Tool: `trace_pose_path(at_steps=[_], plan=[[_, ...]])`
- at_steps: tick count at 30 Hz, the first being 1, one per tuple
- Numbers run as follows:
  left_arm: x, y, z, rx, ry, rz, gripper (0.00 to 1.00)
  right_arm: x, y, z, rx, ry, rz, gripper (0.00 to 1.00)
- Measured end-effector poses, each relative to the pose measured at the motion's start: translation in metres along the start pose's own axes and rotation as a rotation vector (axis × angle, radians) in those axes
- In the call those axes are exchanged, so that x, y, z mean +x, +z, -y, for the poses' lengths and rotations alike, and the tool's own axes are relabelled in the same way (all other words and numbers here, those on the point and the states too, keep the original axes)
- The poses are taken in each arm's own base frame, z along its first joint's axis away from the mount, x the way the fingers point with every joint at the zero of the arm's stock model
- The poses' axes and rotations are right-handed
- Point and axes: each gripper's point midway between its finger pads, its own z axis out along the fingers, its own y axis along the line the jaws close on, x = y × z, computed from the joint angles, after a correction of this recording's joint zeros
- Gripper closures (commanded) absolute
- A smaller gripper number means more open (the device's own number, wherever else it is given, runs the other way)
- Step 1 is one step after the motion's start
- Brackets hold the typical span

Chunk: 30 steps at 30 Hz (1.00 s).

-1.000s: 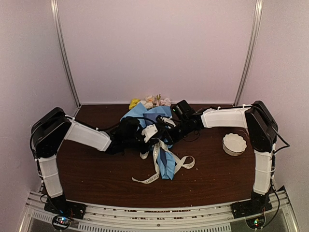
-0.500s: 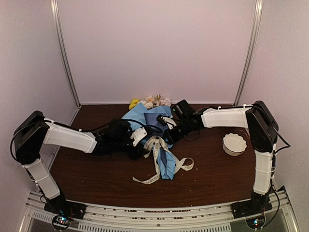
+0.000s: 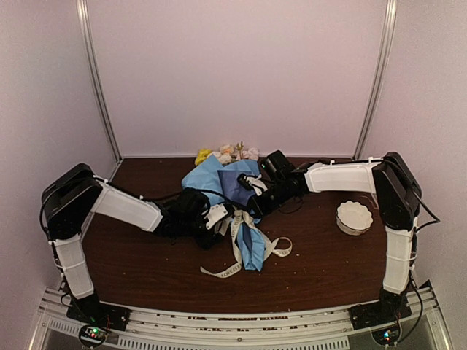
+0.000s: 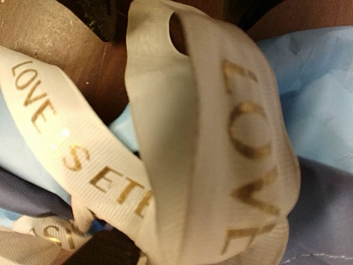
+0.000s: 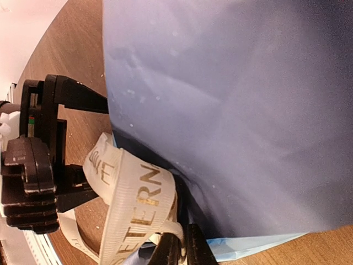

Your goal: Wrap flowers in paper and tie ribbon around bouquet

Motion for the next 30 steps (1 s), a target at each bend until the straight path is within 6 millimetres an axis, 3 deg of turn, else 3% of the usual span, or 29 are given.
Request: trace_pose_path(at_steps=[2, 7, 10, 14, 18, 22, 30], plan=[[-0.001, 0.002, 0.0, -0.001, -0.003, 0.005, 0.42, 0.001, 0.0, 0.001, 0.004, -0.001, -0.003, 0.91], [-0.005, 0.008, -0.001, -0.003, -0.014, 0.016, 0.85, 0.003, 0.0, 0.003, 0.017, 0.0, -0.011, 0.93], [-0.004, 0.008, 0.0, 0.001, -0.018, 0.014, 1.0, 0.004, 0.0, 0.005, 0.026, 0.002, -0.013, 0.97], [-0.004, 0.008, 0.0, 0.001, -0.02, 0.016, 1.0, 0.004, -0.002, 0.006, 0.042, 0.003, -0.014, 1.0], [-0.004, 0.008, 0.0, 0.0, -0.023, 0.016, 1.0, 0.003, -0.007, 0.009, 0.07, 0.005, -0.013, 0.91], [-0.002, 0.008, 0.0, 0.001, -0.026, 0.013, 1.0, 0.0, -0.014, 0.009, 0.09, 0.0, -0.004, 0.99], [-0.003, 0.006, -0.001, -0.002, -0.027, 0.013, 1.0, -0.001, -0.016, 0.009, 0.096, -0.002, -0.003, 1.0]])
